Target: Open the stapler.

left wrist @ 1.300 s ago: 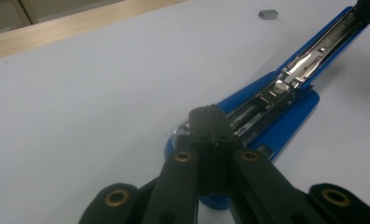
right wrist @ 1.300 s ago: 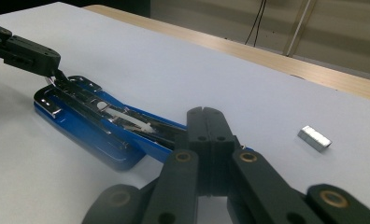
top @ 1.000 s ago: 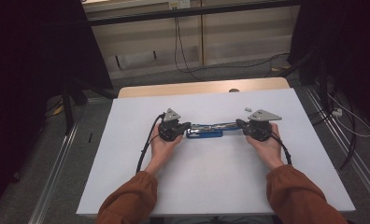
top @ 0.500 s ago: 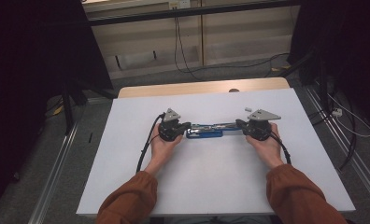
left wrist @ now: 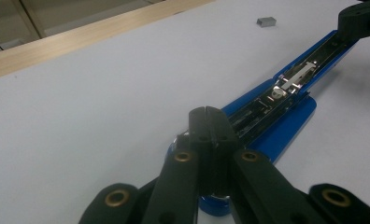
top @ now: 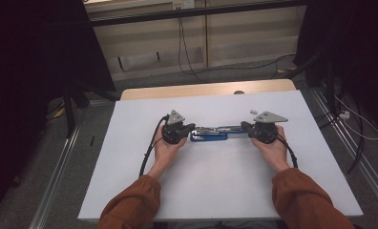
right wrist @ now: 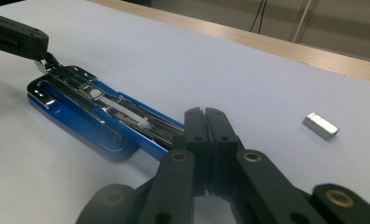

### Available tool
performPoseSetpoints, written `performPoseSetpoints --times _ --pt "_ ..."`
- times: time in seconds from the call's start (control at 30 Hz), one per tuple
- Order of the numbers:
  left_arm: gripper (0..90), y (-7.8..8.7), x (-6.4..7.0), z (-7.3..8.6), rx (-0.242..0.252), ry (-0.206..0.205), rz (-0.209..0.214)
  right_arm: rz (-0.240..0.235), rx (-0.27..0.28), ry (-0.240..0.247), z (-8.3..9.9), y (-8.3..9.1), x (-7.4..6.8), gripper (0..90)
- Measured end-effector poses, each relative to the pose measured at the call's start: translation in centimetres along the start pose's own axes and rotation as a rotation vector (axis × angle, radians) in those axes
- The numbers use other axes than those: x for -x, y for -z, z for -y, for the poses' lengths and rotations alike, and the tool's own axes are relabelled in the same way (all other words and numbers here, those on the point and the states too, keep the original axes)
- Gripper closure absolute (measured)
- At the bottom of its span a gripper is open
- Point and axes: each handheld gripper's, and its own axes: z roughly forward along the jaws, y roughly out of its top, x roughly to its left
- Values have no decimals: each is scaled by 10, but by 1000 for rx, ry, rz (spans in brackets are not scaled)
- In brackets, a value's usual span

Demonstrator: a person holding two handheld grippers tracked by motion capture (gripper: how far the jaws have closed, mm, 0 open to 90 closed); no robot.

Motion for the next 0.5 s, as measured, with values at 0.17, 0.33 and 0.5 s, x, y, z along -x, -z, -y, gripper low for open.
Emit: performPoseSetpoints --times 0.17,0.33,0.5 --pt "900 1 0 -1 11 7 1 -7 10 -9 -1 1 1 851" --pt "839 5 0 -3 53 26 -1 -25 38 -20 -3 4 3 808" --pt "745 8 -2 -2 68 67 -2 -45 42 -34 -3 4 4 748"
